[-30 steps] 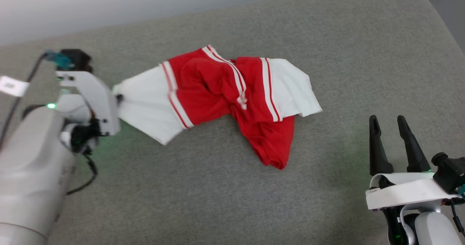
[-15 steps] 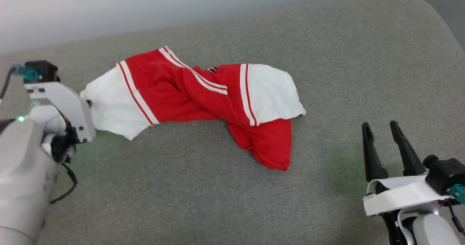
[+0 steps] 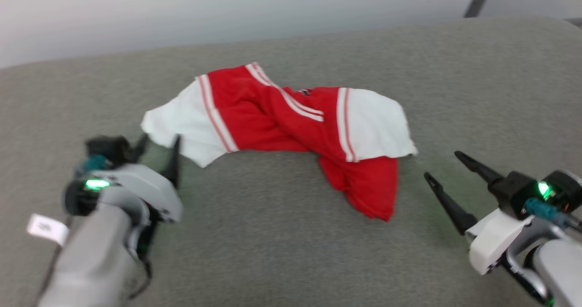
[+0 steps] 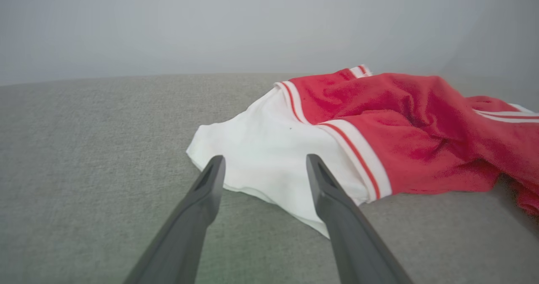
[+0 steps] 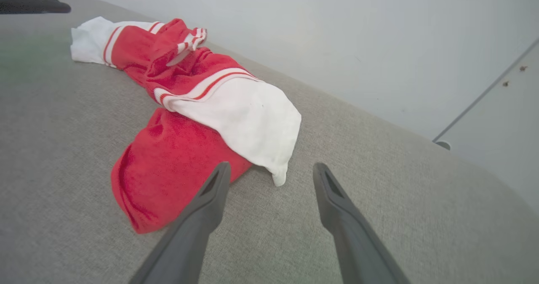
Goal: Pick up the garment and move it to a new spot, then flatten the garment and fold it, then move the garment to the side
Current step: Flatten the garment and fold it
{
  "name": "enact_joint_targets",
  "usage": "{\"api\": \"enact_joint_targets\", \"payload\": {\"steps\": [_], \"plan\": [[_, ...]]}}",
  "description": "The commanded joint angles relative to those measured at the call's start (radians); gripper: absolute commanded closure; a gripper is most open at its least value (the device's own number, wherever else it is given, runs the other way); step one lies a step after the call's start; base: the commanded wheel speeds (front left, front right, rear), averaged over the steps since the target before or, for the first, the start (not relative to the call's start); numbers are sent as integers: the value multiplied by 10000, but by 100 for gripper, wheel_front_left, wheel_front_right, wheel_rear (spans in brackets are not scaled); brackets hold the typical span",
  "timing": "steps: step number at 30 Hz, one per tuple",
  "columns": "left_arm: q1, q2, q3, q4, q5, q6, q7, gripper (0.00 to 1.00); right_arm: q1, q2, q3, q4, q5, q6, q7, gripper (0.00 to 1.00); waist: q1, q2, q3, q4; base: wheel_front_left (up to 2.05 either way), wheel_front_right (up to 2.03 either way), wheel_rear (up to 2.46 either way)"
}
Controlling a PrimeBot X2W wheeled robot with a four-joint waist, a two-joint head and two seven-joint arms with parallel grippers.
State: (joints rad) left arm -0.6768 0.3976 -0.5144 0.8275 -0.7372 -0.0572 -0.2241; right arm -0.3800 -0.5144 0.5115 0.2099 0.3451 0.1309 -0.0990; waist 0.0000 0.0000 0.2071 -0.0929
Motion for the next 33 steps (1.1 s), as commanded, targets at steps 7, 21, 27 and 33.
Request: {"api": "enact_joint_targets", "payload": {"steps": [7,21,27,33], "plan": [[1826,-285,354,-2994,1245,1078,-418,0,-1389,-1592,1776,-355,871,-4,882,0,0,0,87,1428,0,0,0],[4774,-690,1817,-6699,2917,1787,-399,0,-3491,-3140,4798,407,1618,-6,1336,0,0,0,423,2289,0,0,0],[5007,-854,2040,-6920,3093,1661,-400,0,-3922,-2950,4972,1062,1804,-6,864,0,0,0,525,2296,0,0,0],[5160,-1005,2241,-7004,3200,1630,-400,0,-4203,-2625,5074,1629,1863,-4,461,55,0,0,560,2216,0,0,0]]}}
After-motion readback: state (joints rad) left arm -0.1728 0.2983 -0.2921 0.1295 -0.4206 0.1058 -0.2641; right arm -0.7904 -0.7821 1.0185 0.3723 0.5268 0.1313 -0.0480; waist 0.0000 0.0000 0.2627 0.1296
